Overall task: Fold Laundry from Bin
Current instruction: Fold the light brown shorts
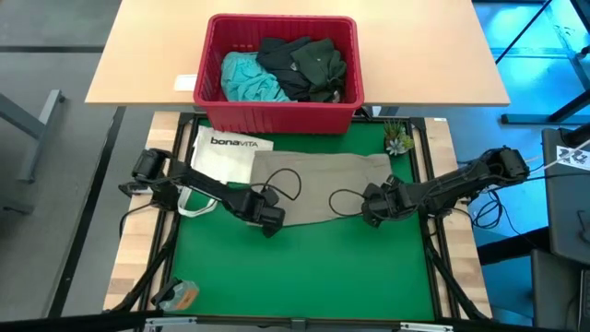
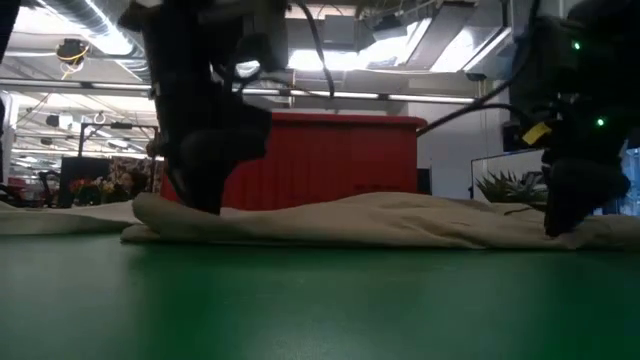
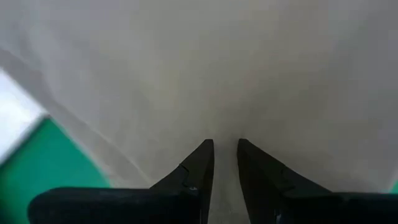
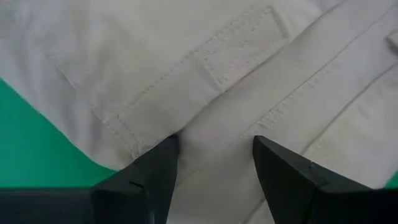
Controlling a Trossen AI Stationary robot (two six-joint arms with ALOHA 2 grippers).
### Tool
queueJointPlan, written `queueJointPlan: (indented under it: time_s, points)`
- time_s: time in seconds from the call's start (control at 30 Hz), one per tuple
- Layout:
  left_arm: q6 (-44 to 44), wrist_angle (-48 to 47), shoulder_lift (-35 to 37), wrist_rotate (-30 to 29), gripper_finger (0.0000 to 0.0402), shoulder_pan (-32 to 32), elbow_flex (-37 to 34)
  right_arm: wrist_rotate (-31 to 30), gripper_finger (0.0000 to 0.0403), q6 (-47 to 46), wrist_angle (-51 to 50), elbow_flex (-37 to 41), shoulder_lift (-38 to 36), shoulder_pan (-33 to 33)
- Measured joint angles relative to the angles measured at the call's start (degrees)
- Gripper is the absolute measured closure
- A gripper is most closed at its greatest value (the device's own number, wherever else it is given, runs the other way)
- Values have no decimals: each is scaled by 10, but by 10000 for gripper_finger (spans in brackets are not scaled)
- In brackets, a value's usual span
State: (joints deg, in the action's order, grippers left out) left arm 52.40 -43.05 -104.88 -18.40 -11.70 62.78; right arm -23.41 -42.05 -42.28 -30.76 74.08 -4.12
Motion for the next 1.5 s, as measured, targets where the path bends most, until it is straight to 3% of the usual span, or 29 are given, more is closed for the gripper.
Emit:
queueJointPlan:
  time_s: [0.43, 0.73, 1.0, 1.17, 1.33, 1.5]
  points:
    - [3, 66, -16, 106, 333, -40, 2, -64, 194, 18, 32, 24, 0, 0]
    - [17, 170, -20, 178, 333, -79, -1, -105, 194, 35, 34, 24, 0, 0]
    - [44, 254, -21, 188, 333, -109, -2, -120, 194, 64, 32, 22, 0, 0]
    - [19, 290, -3, 196, 333, -112, 2, -121, 194, 79, -22, -22, 1, 0]
    - [4, 266, 27, 169, 333, -102, 2, -121, 194, 79, -45, -78, 0, 0]
    - [-19, 208, 67, 100, 333, -77, 3, -95, 194, 79, -13, -110, 0, 0]
